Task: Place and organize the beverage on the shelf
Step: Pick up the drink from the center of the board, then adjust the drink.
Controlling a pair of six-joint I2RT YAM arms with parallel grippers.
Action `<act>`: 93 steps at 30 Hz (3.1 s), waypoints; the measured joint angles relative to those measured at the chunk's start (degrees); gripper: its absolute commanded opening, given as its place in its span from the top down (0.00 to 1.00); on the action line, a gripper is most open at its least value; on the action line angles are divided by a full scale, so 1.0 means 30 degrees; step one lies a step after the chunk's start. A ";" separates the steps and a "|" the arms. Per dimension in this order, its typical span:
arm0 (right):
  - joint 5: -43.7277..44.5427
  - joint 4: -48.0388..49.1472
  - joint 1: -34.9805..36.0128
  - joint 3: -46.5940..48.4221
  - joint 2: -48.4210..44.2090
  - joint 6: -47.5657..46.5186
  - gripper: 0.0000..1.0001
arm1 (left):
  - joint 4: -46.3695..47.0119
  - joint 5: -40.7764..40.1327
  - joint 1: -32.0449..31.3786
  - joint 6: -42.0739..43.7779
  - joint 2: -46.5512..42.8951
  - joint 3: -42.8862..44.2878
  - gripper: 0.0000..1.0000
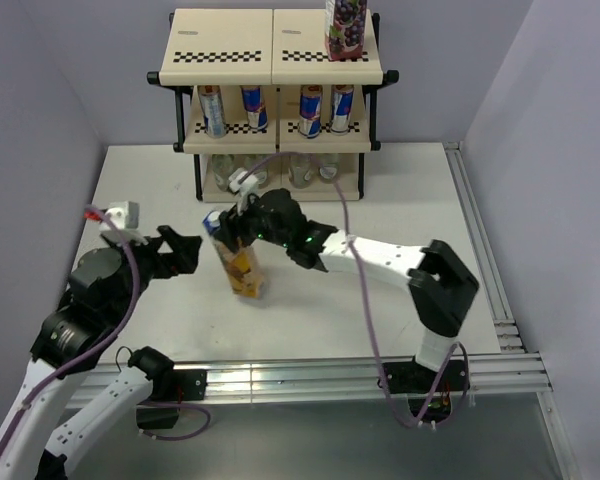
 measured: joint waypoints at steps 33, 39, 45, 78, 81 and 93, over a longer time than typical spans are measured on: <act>1.2109 -1.6480 -0.1974 0.3621 -1.1883 -0.0255 0.95 | 2.0465 0.8743 -0.7592 0.4707 1.4710 -0.0911 0.00; 1.1927 -1.6276 -0.1705 0.3432 -1.2101 -0.0073 0.96 | 2.1165 0.9391 -0.7737 0.4153 1.5737 -0.0466 0.02; 1.2065 -1.6247 -0.1464 0.3373 -1.2065 -0.0182 0.96 | 2.1143 0.8816 -0.8043 0.3876 1.6568 0.0051 0.33; 1.4732 -1.0426 -0.5027 -0.2113 -1.9482 0.0896 0.00 | 1.0236 -0.1617 -0.8065 0.7016 1.6240 0.5872 1.00; 1.4273 -1.0863 -0.6645 -0.4022 -1.9883 0.1581 0.00 | 0.9486 -0.2120 -0.7592 0.7482 1.7056 0.9792 1.00; 1.2815 -1.2058 -0.7861 -0.8225 -2.0531 0.3147 0.00 | 1.0892 -0.3942 -0.4656 1.0265 1.9074 1.6735 1.00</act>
